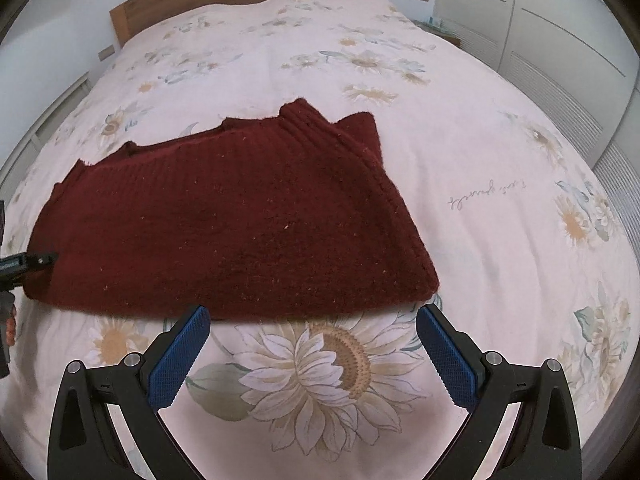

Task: Fold small clothes
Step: 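Grasp the sweater end with the left gripper and fold it over again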

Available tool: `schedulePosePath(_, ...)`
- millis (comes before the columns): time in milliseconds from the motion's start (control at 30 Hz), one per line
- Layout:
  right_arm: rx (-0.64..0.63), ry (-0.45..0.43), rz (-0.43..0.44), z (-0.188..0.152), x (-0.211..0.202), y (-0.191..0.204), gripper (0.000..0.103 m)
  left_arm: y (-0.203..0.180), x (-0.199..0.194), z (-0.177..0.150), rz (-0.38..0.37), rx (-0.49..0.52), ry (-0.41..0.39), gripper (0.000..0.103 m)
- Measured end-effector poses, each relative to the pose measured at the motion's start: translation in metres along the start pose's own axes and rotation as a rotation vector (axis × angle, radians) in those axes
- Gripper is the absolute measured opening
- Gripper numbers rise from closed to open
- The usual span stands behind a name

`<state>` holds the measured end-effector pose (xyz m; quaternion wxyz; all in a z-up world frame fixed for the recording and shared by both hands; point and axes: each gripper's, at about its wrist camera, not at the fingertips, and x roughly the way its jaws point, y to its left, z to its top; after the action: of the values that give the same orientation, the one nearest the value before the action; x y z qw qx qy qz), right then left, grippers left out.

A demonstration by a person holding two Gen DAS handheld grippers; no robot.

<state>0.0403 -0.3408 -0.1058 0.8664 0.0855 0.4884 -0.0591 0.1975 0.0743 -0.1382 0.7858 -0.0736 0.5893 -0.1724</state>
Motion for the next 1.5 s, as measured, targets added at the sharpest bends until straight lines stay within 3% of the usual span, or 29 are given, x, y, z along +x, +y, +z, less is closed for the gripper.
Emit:
schedulePosePath(67,-0.002,-0.010,0.000,0.000,-0.003,0.000,0.103,-0.004,0.001,0.002,-0.002,-0.001,0.007,0.074)
schedulePosePath(133,0.008,-0.019,0.005,0.001,-0.004,-0.003,0.103,-0.006,-0.001,0.004,-0.053,-0.023,0.029,0.038)
schedulePosePath(200,0.018,-0.028,0.014,0.003,-0.008,-0.005,0.103,-0.008,-0.004,0.007,-0.101,-0.050,0.049,0.034)
schedulePosePath(333,0.025,-0.052,0.021,0.007,-0.018,-0.013,0.103,-0.036,-0.021,0.016,-0.044,0.040,0.030,0.032)
schedulePosePath(467,0.046,-0.080,0.026,0.012,-0.029,-0.028,0.103,-0.063,-0.050,0.023,-0.074,0.063,-0.007,0.032)
schedulePosePath(633,0.077,-0.114,0.015,0.020,-0.042,-0.053,0.103,-0.131,-0.071,0.041,-0.071,0.181,-0.035,0.031)
schedulePosePath(833,0.109,-0.154,-0.012,0.028,-0.058,-0.087,0.103,-0.216,-0.067,0.059,-0.089,0.296,-0.040,0.031)
schedulePosePath(1067,0.152,-0.154,-0.038,0.024,-0.063,-0.120,0.103,-0.328,-0.003,0.058,-0.078,0.426,0.028,0.031)
schedulePosePath(1167,0.165,-0.121,-0.046,0.018,-0.056,-0.129,0.103,-0.357,0.036,0.045,-0.028,0.470,0.077,0.031)
schedulePosePath(1333,0.165,-0.059,-0.062,0.005,-0.041,-0.137,0.103,-0.374,0.089,0.029,0.089,0.472,0.122,0.033)
schedulePosePath(1500,0.183,-0.046,-0.055,-0.002,-0.038,-0.143,0.103,-0.375,0.107,0.023,0.127,0.463,0.152,0.041)
